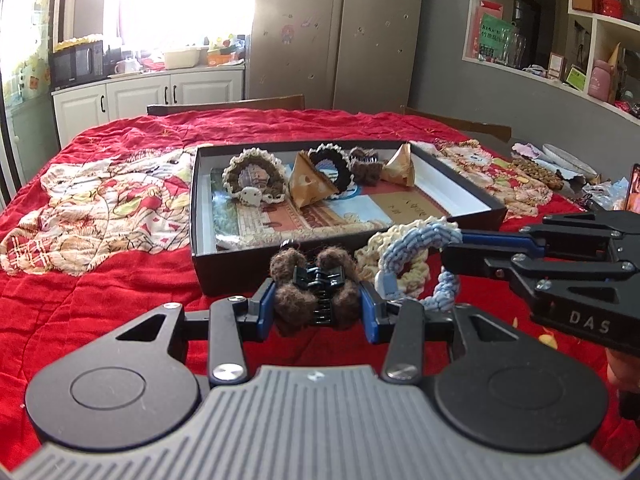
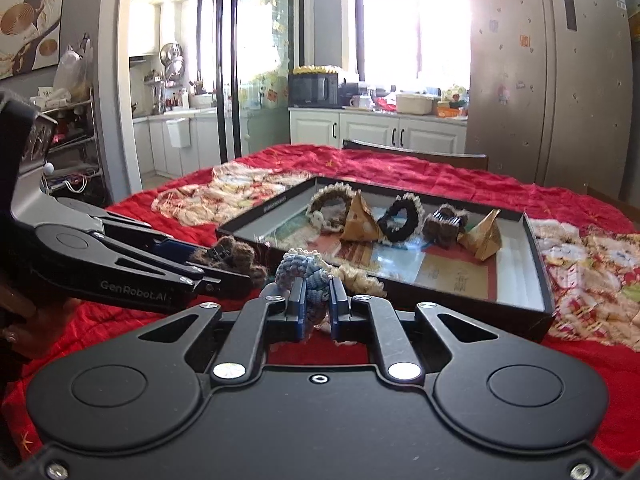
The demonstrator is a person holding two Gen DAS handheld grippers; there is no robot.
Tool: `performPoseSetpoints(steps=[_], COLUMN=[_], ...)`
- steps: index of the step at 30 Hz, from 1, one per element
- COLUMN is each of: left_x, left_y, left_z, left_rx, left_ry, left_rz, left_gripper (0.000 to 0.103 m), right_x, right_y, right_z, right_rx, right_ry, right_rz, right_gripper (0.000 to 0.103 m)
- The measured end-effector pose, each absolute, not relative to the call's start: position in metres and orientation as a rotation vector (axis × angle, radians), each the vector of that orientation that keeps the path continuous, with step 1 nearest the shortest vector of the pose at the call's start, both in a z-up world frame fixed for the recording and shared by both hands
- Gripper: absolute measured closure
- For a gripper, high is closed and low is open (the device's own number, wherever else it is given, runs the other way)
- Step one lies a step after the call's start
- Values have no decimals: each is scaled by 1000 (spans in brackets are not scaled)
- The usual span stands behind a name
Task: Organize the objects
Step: 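Carry the fuzzy clip with the left tool while the right tool carries the blue scrunchie over the box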
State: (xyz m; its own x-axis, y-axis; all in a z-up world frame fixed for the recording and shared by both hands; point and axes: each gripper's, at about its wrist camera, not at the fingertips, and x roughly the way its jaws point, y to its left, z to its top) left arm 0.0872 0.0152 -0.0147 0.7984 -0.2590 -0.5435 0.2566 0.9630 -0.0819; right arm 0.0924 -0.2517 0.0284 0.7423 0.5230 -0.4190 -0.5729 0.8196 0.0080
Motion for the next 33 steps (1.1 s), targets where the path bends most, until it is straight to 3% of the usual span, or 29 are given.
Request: performPoseSetpoints(steps=[21, 33], left_x=[116, 168], left_y=[18, 22], left_z=[41, 31], left_rx=[-2, -30], left_ry=[468, 501], left_rz=[-268, -212], left_gripper=[57, 57], right_x=[120, 186], right_y=[-273, -267], right_z=[90, 76], right_rx=[-126, -72], right_ry=[321, 397], right_rz=[490, 438], right_gripper=[92, 92])
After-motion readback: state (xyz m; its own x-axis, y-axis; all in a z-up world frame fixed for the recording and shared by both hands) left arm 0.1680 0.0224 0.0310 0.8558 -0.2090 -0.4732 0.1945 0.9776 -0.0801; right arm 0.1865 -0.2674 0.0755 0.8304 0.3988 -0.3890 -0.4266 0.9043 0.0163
